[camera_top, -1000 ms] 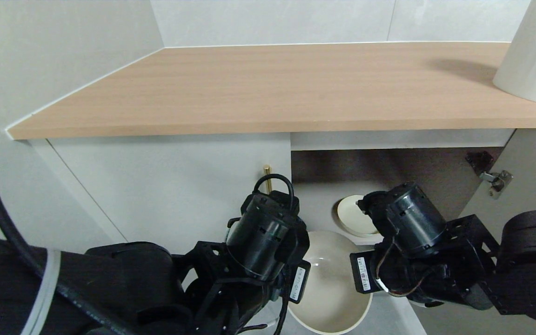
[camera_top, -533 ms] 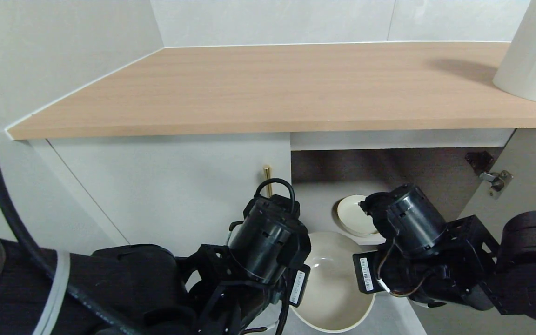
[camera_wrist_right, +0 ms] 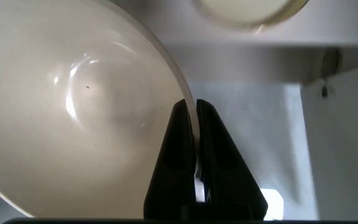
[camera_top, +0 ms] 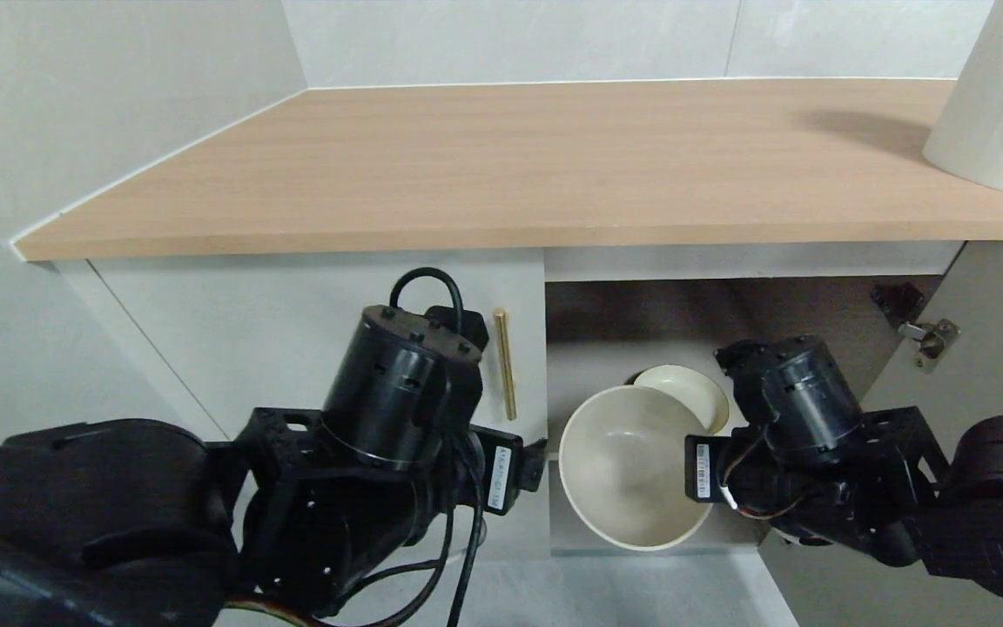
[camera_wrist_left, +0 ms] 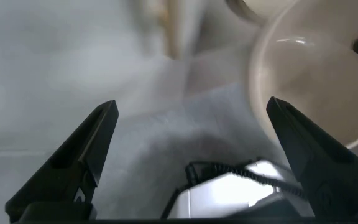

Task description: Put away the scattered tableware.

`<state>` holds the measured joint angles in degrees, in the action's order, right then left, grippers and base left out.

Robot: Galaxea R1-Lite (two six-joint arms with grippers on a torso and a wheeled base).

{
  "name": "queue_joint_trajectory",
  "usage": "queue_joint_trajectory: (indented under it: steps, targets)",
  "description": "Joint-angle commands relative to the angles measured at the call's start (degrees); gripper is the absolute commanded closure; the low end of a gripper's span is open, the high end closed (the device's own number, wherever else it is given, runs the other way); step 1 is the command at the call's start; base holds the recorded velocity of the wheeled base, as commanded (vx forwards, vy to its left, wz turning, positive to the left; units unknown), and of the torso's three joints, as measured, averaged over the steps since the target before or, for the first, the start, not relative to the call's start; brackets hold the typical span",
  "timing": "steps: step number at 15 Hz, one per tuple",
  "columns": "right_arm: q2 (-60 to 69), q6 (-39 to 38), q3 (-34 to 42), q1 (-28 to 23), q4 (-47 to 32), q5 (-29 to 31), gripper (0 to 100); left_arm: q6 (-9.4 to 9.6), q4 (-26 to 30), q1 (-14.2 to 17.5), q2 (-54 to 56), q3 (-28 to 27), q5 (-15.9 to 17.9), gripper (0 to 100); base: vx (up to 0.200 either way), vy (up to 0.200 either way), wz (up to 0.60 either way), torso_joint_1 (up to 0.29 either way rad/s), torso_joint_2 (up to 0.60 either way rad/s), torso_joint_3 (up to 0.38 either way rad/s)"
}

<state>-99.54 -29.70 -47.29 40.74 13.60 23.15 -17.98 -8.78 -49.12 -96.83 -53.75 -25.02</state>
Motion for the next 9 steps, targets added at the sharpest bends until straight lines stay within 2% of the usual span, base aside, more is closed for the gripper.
queue_joint_trajectory:
  steps: [1, 3, 5, 9]
  targets:
    - [-1.8, 1.92, 7.56, -4.97, 14.78, 0.58, 100, 0.14, -0.1, 0.86, 3.05, 0.22, 0.14, 0, 0.0, 0.0, 0.0, 0.0, 0.0, 0.0]
    - [-6.9, 5.26, 8.53, -8.75, 24.8, 2.25, 100, 0.23, -0.1, 0.95, 3.05, 0.57, 0.05, 0, 0.0, 0.0, 0.0, 0.0, 0.0, 0.0]
    - [-10.94, 5.26, 6.42, -12.62, 27.44, 4.89, 100, 0.23, -0.1, 0.95, 3.05, 0.57, 0.14, 0, 0.0, 0.0, 0.0, 0.0, 0.0, 0.0]
    - [-14.11, 4.82, 2.46, -17.36, 27.97, 4.8, 100, 0.23, -0.1, 0.95, 3.05, 0.57, 0.14, 0, 0.0, 0.0, 0.0, 0.0, 0.0, 0.0]
